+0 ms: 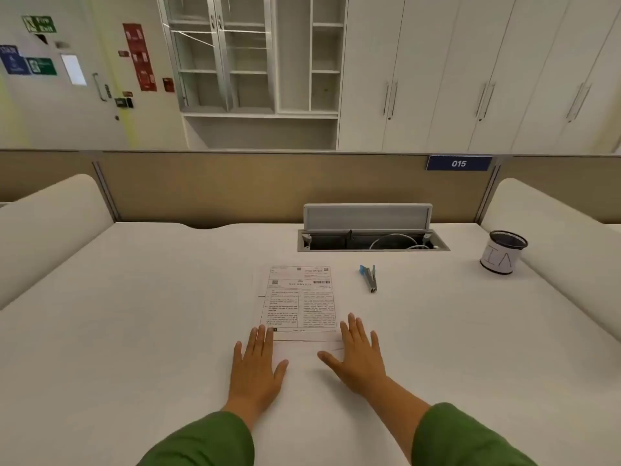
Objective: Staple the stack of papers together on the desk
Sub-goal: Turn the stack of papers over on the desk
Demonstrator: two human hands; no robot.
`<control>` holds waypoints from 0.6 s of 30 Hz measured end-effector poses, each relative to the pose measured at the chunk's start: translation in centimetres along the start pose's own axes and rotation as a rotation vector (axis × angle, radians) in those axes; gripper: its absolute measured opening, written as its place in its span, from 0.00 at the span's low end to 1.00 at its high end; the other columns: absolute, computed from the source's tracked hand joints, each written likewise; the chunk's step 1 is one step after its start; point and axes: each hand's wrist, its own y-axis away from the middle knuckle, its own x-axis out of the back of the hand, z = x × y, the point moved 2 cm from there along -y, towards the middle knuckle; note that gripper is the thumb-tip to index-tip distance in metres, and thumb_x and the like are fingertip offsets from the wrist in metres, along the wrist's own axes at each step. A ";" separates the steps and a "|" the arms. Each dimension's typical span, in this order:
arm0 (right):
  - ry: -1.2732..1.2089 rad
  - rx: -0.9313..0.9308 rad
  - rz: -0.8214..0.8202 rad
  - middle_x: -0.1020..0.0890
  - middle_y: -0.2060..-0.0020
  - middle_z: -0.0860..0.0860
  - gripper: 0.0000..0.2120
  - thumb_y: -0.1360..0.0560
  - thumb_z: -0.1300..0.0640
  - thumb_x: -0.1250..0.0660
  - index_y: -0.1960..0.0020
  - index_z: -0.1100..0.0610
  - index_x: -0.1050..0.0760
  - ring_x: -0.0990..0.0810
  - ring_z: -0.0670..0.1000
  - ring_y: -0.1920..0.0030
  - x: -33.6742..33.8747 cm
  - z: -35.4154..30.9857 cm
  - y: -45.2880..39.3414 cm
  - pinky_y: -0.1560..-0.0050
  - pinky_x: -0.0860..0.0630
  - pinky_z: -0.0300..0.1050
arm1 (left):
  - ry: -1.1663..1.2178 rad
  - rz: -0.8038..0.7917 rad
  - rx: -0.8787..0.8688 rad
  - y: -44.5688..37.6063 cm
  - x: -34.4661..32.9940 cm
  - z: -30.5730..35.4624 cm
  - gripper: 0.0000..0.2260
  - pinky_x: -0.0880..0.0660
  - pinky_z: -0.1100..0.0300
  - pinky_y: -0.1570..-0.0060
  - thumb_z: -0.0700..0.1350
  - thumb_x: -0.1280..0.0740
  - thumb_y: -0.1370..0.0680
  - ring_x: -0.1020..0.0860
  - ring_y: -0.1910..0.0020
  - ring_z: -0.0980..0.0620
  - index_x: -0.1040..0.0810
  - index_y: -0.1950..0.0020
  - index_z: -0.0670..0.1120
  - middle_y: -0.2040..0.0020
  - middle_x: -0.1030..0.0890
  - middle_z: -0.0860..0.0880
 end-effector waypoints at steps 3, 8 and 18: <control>0.019 -0.009 -0.058 0.60 0.24 0.51 0.44 0.29 0.28 0.53 0.25 0.53 0.60 0.63 0.51 0.25 -1.1 0.3 0.6 0.28 0.65 0.56 | 0.072 0.012 0.064 0.2 -0.7 -0.6 0.32 0.61 0.47 0.27 0.62 0.59 0.23 0.59 0.24 0.50 0.62 0.25 0.46 0.22 0.59 0.47; 0.058 0.006 0.007 0.57 0.24 0.50 0.42 0.29 0.28 0.57 0.25 0.52 0.59 0.62 0.50 0.25 -2.1 0.6 1.1 0.28 0.66 0.55 | 0.140 0.034 0.167 -0.6 -0.3 -0.7 0.31 0.58 0.47 0.27 0.60 0.54 0.21 0.57 0.24 0.47 0.59 0.24 0.46 0.22 0.56 0.44; 0.086 0.006 0.038 0.56 0.24 0.48 0.40 0.29 0.29 0.60 0.25 0.51 0.58 0.62 0.48 0.25 -2.7 0.8 1.2 0.27 0.66 0.54 | 0.291 0.000 0.484 -4.6 2.4 1.2 0.32 0.37 0.45 0.37 0.59 0.45 0.23 0.38 0.32 0.42 0.51 0.25 0.44 0.30 0.35 0.40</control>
